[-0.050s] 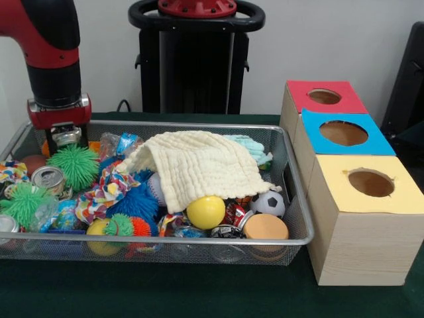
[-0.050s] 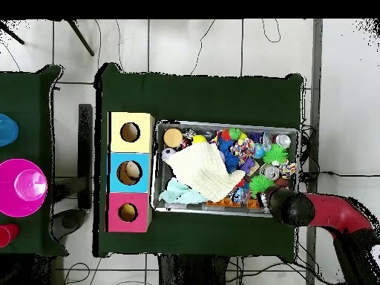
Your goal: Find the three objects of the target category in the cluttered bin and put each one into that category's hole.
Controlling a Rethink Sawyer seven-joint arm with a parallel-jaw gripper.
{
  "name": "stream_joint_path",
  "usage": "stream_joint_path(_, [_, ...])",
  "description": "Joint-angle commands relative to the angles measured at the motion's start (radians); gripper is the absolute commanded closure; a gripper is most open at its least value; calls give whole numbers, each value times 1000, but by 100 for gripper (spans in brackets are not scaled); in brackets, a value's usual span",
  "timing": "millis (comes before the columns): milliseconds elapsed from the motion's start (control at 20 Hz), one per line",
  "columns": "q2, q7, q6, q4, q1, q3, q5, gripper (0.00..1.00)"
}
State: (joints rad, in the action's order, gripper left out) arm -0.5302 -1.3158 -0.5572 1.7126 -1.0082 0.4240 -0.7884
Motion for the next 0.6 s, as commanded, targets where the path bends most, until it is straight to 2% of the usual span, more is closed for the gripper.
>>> stream_joint_path(50, [107,38,25,-37,20,-32,-91,0])
stream_joint_path(200, [130,46,38,-55,23,-30,-96,0])
stream_joint_path(300, [151,66,77,-58,1,0,-92,0])
stream_joint_path(600, [168,150,116,-30,-78,143,-30,0])
